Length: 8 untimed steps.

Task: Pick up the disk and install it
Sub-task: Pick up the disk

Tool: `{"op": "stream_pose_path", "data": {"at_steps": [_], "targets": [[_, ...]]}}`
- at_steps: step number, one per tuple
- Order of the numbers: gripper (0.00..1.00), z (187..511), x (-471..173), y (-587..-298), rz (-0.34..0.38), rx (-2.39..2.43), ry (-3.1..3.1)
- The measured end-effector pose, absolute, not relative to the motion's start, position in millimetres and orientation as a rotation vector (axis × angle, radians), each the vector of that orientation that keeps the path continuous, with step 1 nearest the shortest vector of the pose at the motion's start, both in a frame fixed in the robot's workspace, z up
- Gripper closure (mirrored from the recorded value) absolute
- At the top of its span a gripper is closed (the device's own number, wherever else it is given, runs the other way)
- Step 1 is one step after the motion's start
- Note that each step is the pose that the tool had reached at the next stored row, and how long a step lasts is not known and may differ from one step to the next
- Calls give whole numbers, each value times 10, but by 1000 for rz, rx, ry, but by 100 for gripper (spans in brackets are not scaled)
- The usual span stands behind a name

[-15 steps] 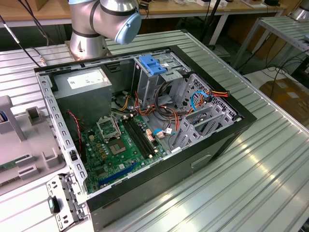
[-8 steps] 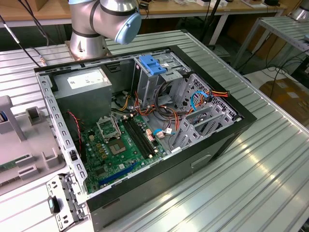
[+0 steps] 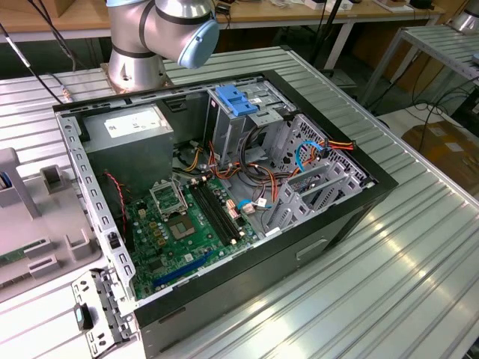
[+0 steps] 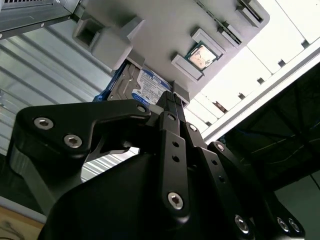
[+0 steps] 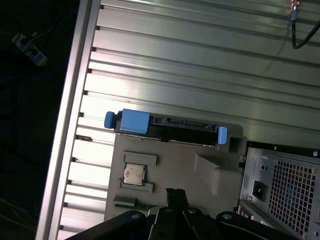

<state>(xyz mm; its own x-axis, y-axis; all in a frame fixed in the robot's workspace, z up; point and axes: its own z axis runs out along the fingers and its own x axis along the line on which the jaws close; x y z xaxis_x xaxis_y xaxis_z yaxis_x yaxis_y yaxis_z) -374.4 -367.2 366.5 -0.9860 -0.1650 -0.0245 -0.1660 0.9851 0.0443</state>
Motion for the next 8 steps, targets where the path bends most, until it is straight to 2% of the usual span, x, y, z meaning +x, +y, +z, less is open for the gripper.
{"op": "stream_pose_path", "data": {"at_steps": [8], "targets": [[89,3665,-3744,-3672,73,-310,3105]]}}
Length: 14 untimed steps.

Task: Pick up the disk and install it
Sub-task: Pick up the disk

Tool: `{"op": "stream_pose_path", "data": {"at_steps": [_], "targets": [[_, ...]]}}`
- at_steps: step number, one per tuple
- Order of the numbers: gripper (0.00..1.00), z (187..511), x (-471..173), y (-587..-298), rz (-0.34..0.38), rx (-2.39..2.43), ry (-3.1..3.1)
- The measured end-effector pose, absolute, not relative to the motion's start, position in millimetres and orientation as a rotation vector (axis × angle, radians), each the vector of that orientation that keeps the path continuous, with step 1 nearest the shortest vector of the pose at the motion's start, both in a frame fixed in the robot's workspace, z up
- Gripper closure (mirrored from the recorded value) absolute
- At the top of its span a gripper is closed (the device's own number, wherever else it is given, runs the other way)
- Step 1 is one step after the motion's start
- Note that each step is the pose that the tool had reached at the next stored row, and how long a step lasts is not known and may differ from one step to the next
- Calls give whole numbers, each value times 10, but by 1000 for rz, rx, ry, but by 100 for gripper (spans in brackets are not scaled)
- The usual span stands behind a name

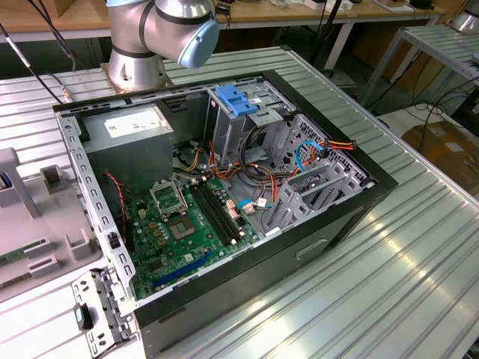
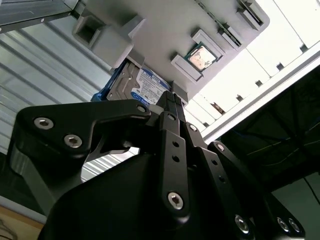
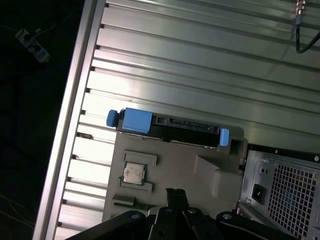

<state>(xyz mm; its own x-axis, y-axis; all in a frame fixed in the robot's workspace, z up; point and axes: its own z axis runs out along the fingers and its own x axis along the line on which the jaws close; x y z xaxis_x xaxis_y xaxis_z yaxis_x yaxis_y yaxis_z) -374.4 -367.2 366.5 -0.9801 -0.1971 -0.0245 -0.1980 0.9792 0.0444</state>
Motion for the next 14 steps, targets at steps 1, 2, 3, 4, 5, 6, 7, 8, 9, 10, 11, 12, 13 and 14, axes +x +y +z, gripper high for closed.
{"op": "stream_pose_path", "data": {"at_steps": [1,2,3,4,5,6,7,8,9,10,11,12,13,14], "targets": [[89,3665,-3744,-3672,73,-315,3105],[89,3665,-3744,-3672,73,-322,3104],[89,3665,-3744,-3672,73,-329,3104],[89,3665,-3744,-3672,73,-337,3103],[89,3665,-3744,-3672,73,-342,3102],[89,3665,-3744,-3672,73,-347,3102],[89,3665,-3744,-3672,73,-353,3101],[89,3665,-3744,-3672,73,-358,3101],[89,3665,-3744,-3672,73,-365,3100],[89,3665,-3744,-3672,73,-374,3099],[89,3665,-3744,-3672,73,-379,3099],[89,3665,-3744,-3672,73,-384,3098],[89,3665,-3744,-3672,73,-388,3098],[89,3665,-3744,-3672,74,-394,3097]]}}
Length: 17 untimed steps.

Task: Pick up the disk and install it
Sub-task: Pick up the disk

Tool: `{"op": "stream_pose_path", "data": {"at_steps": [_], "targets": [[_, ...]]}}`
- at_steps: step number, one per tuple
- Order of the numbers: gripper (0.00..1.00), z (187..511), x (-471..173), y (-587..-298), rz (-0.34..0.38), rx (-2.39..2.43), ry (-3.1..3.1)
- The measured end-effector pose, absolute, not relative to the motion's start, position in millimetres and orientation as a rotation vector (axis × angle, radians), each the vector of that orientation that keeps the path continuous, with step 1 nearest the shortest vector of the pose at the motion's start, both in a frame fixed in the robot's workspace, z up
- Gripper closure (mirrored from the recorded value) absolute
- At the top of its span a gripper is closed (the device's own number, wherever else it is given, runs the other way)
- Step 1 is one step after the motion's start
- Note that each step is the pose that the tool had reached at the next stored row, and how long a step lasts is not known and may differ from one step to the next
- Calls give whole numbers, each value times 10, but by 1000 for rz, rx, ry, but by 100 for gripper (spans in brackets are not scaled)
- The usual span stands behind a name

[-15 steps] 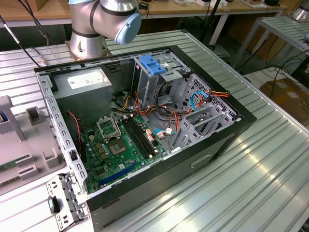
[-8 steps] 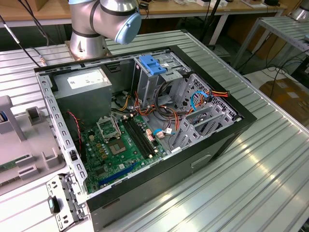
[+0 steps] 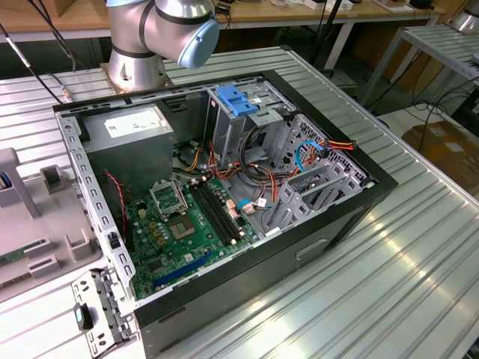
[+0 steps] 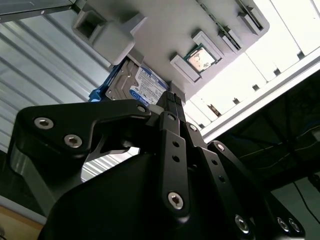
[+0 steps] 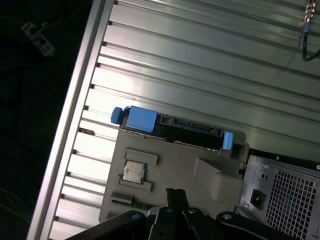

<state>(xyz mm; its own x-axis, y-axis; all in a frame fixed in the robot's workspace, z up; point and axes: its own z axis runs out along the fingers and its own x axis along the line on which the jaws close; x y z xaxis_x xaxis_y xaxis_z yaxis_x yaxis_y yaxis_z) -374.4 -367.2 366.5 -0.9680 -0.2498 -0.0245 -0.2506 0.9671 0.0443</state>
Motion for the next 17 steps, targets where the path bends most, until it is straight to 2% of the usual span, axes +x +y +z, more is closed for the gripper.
{"op": "stream_pose_path", "data": {"at_steps": [17], "targets": [[89,3665,-3744,-3672,75,-515,3081]]}}
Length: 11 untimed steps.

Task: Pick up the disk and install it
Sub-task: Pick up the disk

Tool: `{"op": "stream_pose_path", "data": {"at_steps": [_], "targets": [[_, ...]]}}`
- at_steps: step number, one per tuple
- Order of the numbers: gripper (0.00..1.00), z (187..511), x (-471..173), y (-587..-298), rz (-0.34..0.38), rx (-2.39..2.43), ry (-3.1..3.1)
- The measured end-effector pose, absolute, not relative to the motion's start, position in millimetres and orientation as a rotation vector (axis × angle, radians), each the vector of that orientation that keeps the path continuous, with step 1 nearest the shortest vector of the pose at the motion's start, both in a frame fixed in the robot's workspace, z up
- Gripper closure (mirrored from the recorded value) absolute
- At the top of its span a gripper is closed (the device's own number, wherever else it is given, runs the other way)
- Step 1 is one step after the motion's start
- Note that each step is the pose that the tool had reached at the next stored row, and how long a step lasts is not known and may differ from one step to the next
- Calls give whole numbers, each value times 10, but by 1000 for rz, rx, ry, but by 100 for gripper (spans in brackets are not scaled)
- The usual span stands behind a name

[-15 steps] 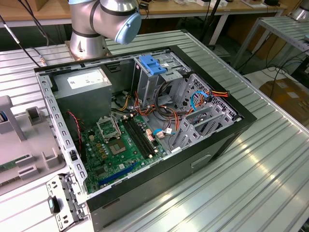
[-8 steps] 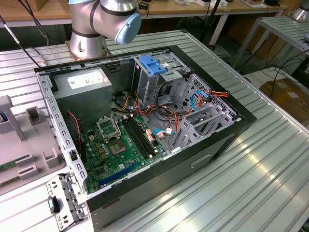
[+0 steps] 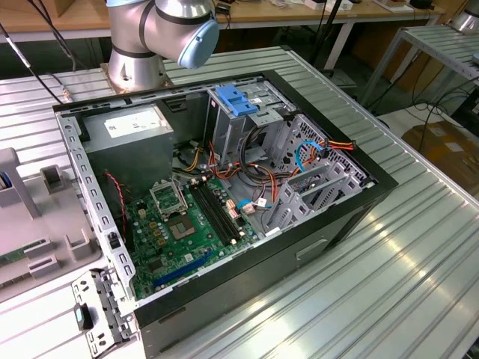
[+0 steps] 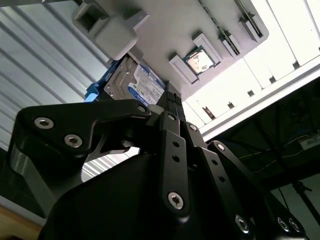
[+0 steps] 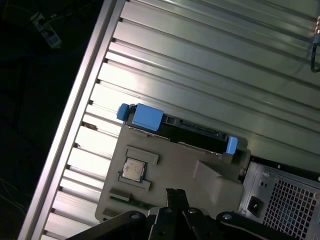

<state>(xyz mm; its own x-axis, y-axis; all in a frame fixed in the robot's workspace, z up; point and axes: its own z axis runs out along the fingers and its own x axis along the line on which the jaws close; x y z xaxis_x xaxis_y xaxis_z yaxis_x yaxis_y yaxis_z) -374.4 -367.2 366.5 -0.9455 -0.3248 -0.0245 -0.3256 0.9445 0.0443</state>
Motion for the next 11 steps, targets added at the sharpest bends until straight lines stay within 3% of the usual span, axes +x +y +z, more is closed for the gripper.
{"op": "stream_pose_path", "data": {"at_steps": [11], "targets": [[89,3665,-3744,-3672,75,-598,3067]]}}
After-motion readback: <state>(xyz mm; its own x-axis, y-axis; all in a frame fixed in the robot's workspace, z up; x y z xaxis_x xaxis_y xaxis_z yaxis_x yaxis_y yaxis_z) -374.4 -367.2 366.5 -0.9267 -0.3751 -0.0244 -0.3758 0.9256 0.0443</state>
